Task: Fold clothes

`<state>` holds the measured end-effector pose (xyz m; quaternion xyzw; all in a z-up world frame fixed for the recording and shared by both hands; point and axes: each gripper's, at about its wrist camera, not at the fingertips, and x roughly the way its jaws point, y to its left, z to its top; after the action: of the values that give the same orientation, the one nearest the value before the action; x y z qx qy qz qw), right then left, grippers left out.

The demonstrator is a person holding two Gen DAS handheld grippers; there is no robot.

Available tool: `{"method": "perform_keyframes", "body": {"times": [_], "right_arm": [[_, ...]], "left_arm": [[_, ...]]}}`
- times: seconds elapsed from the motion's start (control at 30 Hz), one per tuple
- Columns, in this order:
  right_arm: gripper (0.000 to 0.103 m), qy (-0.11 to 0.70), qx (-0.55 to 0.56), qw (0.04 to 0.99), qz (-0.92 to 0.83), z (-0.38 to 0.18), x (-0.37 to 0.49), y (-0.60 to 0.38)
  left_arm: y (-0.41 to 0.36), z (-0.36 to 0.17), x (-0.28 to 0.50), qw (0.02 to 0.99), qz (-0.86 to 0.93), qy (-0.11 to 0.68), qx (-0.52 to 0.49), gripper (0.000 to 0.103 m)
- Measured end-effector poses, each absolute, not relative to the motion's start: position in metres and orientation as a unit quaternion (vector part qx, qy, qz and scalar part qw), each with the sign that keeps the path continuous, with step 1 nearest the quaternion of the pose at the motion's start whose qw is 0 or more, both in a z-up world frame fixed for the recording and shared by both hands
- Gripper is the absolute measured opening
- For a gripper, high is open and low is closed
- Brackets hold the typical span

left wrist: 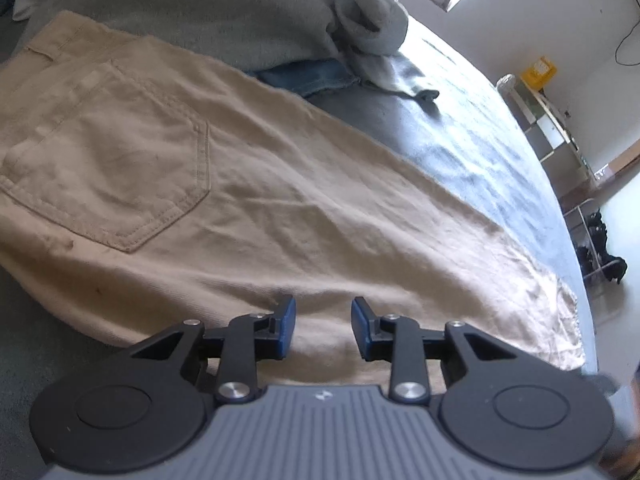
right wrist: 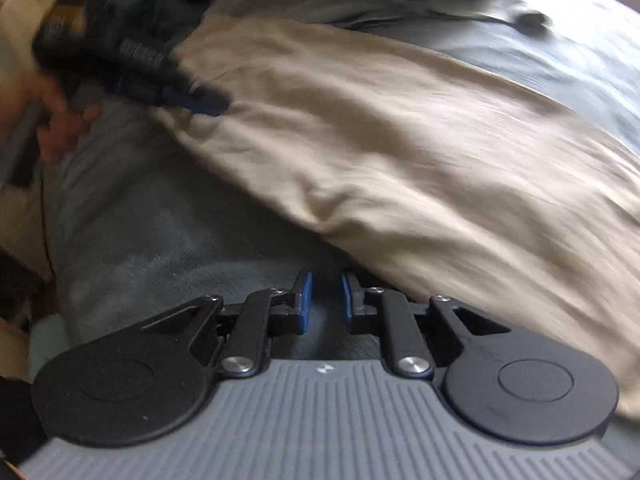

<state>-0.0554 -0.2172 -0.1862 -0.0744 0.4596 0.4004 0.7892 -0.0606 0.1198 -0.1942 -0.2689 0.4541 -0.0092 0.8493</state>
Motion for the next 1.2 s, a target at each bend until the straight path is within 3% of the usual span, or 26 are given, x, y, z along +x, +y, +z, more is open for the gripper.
{"method": "perform_keyframes", "body": {"times": [0.1, 0.2, 0.3, 0.43, 0.5, 0.73, 0.83, 0.87, 1.1, 1.2], "right_arm": [[0.014, 0.425, -0.007, 0.832, 0.357, -0.155, -0.022, -0.241], [0.014, 0.392, -0.036, 0.869, 0.300, -0.158, 0.020, -0.248], [0.013, 0.439, -0.089, 0.864, 0.228, -0.193, 0.051, -0.281], [0.008, 0.447, -0.054, 0.886, 0.112, -0.190, 0.068, -0.369], [0.014, 0.439, -0.042, 0.896, 0.058, -0.182, 0.080, -0.398], [0.010, 0.440, -0.028, 0.897, -0.020, -0.204, 0.130, -0.424], [0.005, 0.428, 0.063, 0.899, -0.064, -0.195, 0.128, -0.448], [0.011, 0.423, 0.053, 0.902, -0.060, -0.188, 0.122, -0.441], [0.011, 0.449, 0.010, 0.884, 0.126, -0.173, 0.046, -0.358], [0.011, 0.488, 0.029, 0.870, 0.061, -0.193, 0.027, -0.367]], "left_arm": [[0.118, -0.194, -0.061, 0.850, -0.005, 0.453, -0.267, 0.035], [0.119, -0.200, -0.061, 0.846, -0.002, 0.458, -0.273, 0.034], [0.125, -0.206, -0.063, 0.840, 0.003, 0.452, -0.300, 0.034], [0.129, -0.211, -0.064, 0.836, 0.009, 0.447, -0.317, 0.033], [0.128, -0.210, -0.063, 0.837, 0.012, 0.448, -0.315, 0.033], [0.121, -0.205, -0.065, 0.843, 0.020, 0.450, -0.294, 0.033], [0.122, -0.204, -0.067, 0.844, 0.021, 0.448, -0.294, 0.033], [0.123, -0.205, -0.069, 0.845, 0.021, 0.446, -0.295, 0.033], [0.128, -0.206, -0.077, 0.844, 0.017, 0.434, -0.315, 0.033], [0.135, -0.208, -0.082, 0.841, 0.003, 0.433, -0.324, 0.033]]}}
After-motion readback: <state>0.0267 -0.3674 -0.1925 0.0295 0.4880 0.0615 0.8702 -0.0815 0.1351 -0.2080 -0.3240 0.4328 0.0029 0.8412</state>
